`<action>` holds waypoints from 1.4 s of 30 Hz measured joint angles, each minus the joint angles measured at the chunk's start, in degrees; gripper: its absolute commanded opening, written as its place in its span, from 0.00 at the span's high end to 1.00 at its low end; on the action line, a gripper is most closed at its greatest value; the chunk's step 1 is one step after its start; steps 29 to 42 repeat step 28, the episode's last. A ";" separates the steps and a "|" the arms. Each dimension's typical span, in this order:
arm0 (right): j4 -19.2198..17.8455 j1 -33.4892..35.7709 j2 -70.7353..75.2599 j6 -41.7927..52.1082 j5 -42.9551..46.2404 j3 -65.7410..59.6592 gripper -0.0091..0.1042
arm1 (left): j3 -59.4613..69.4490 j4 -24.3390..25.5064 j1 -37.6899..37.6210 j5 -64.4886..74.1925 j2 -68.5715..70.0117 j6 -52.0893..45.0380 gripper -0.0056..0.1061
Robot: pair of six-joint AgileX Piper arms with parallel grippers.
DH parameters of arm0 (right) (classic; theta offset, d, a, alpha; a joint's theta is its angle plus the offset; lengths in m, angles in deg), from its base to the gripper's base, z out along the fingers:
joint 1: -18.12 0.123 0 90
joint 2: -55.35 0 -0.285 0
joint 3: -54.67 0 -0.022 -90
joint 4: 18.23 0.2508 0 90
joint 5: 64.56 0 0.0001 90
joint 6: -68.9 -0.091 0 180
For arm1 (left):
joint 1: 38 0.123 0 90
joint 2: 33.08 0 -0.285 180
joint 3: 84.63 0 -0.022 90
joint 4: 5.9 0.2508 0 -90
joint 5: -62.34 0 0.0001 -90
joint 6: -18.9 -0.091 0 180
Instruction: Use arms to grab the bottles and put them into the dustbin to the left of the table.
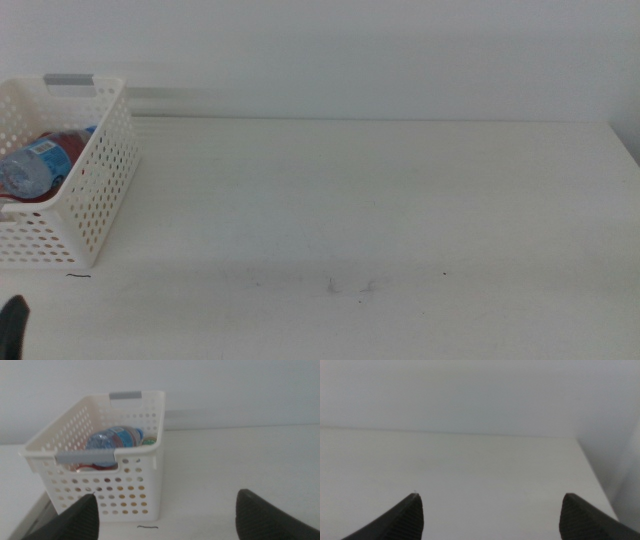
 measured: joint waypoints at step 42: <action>-3.77 -2.62 20.77 -0.16 -4.84 -11.97 0.23 | 4.91 -1.82 -1.34 -5.99 0.23 0.00 0.11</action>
